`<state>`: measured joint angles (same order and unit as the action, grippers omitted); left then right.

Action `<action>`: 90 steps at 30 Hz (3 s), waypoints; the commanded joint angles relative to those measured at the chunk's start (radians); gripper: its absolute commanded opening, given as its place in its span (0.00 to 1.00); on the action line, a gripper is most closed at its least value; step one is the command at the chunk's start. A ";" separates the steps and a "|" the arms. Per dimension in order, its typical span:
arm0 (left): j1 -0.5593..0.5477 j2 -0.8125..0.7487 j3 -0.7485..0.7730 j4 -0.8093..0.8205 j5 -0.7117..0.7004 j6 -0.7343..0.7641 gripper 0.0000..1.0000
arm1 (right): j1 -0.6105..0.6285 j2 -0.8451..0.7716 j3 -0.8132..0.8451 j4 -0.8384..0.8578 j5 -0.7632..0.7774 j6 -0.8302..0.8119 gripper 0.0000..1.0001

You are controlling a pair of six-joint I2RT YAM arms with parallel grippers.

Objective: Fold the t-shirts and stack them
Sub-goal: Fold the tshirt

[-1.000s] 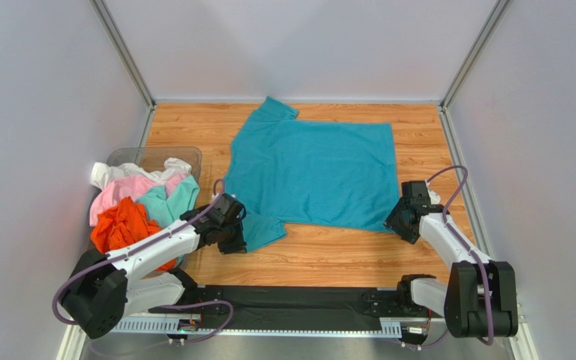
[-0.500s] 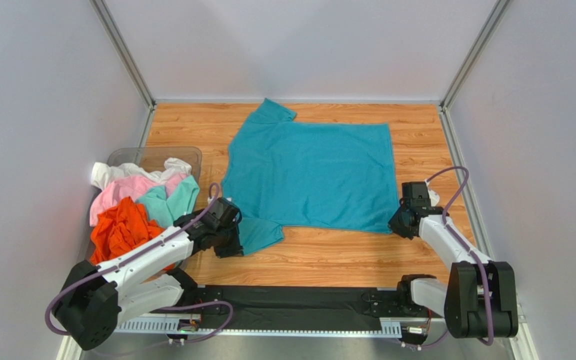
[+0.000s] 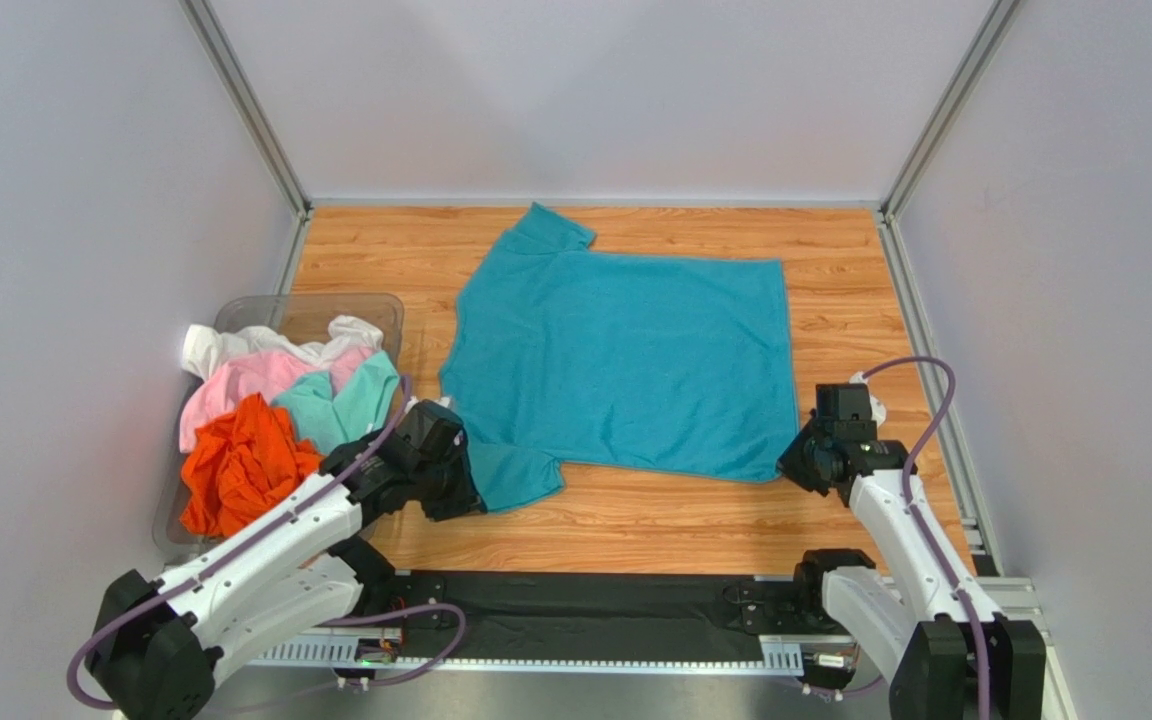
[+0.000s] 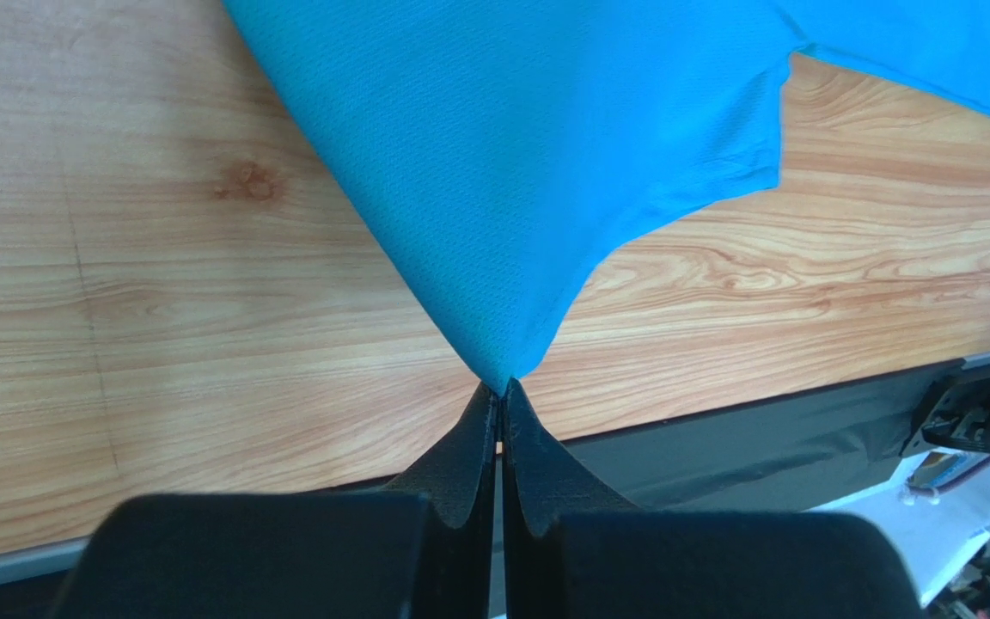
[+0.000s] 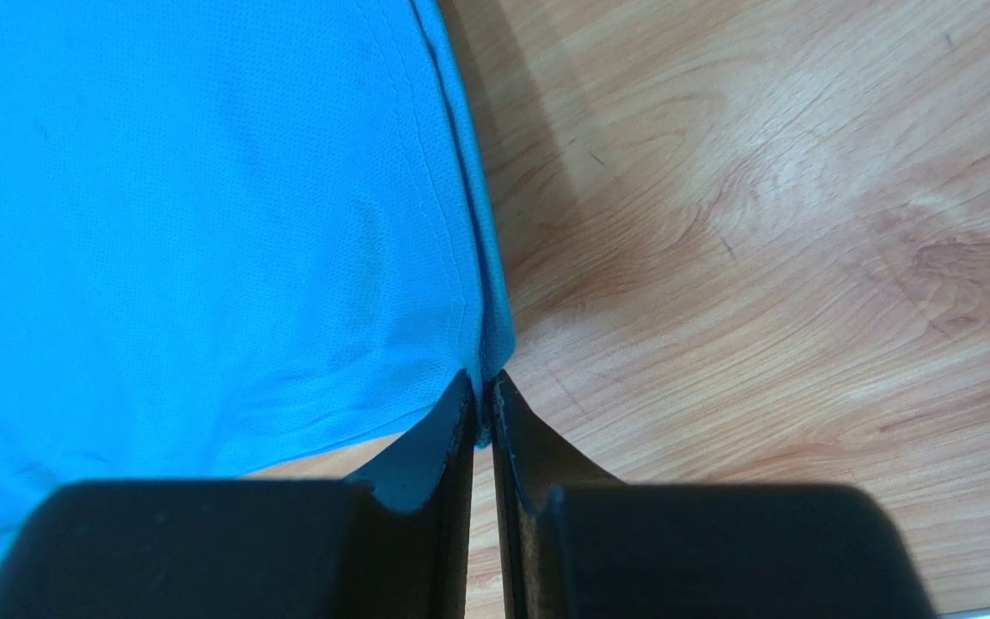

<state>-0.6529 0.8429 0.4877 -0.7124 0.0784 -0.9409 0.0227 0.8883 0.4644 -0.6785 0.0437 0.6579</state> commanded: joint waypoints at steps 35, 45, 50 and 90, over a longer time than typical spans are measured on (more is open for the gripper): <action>0.285 0.766 0.882 0.094 0.141 0.301 0.00 | -0.006 0.500 0.571 -0.035 0.007 -0.112 0.09; 0.355 0.877 0.999 0.105 0.109 0.327 0.00 | -0.053 0.626 0.655 -0.004 0.007 -0.121 0.08; 0.377 0.939 1.048 0.111 0.109 0.344 0.00 | -0.070 0.669 0.678 0.006 -0.008 -0.124 0.10; 0.411 1.142 0.970 0.171 0.281 0.264 1.00 | 0.014 0.822 0.617 0.155 -0.246 -0.207 1.00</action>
<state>-0.2424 1.9743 1.4994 -0.5549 0.3241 -0.6525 0.0467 1.6798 1.0908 -0.5613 -0.1822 0.4660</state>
